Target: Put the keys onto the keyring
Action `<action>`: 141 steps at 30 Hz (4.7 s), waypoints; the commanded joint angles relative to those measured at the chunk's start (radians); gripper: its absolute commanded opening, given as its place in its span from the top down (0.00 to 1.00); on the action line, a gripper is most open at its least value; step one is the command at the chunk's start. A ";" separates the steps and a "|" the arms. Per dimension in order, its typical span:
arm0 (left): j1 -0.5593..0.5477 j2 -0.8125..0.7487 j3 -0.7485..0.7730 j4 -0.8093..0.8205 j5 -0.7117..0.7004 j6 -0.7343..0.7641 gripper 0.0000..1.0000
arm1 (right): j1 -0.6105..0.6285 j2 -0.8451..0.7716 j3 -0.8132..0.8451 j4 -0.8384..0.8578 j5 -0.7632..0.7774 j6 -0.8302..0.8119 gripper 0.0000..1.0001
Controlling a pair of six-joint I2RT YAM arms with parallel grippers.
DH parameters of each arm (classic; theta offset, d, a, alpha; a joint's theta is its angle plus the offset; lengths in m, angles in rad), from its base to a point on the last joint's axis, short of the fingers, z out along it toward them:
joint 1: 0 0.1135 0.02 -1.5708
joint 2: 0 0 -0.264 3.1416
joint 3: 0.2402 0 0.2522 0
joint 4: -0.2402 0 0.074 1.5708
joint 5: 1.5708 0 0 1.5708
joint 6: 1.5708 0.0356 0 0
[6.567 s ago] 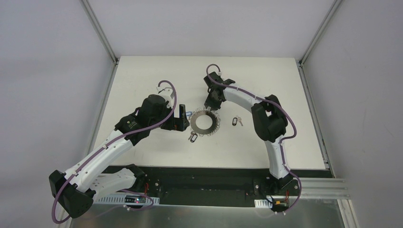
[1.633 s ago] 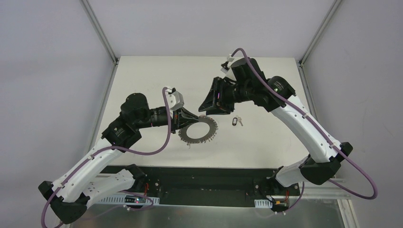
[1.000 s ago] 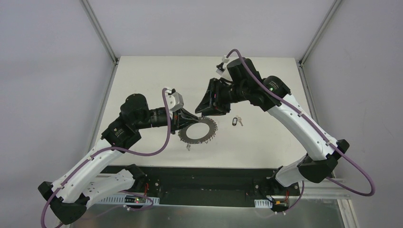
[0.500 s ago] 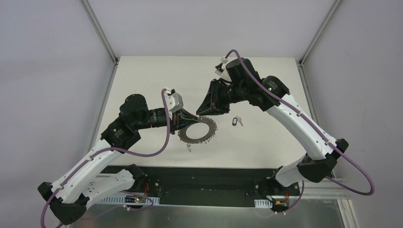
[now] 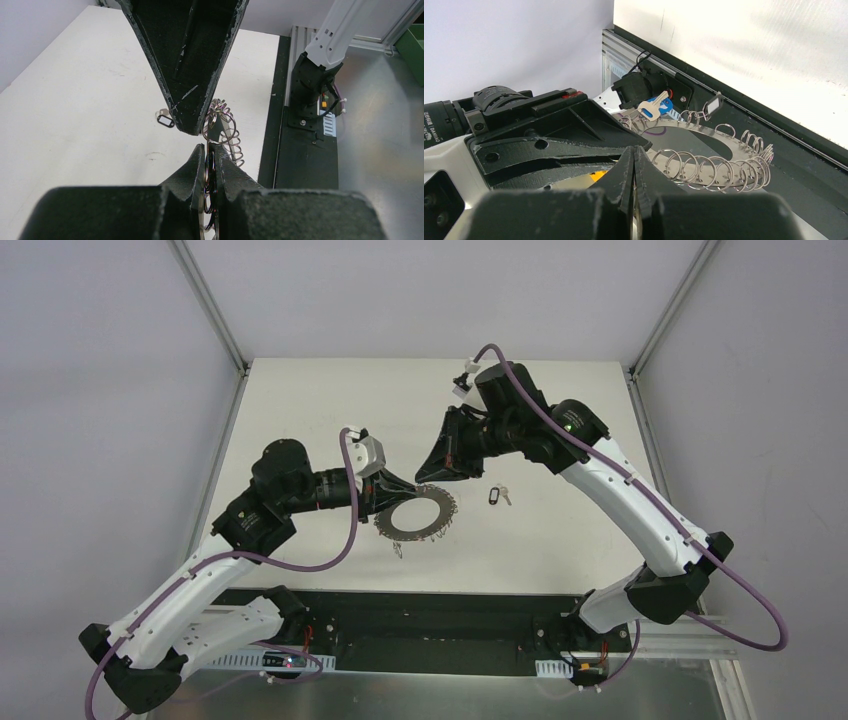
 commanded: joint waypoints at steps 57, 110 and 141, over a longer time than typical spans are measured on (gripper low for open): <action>-0.005 -0.075 -0.041 0.083 -0.115 -0.014 1.00 | 0.075 -0.191 -0.188 0.158 0.144 0.131 0.63; -0.005 -0.110 -0.060 0.104 -0.145 -0.026 1.00 | 0.102 -0.152 -0.182 0.214 0.210 0.192 0.98; -0.005 -0.105 0.021 0.087 -0.142 -0.227 0.85 | 0.157 -0.087 0.035 0.089 0.291 -0.335 1.00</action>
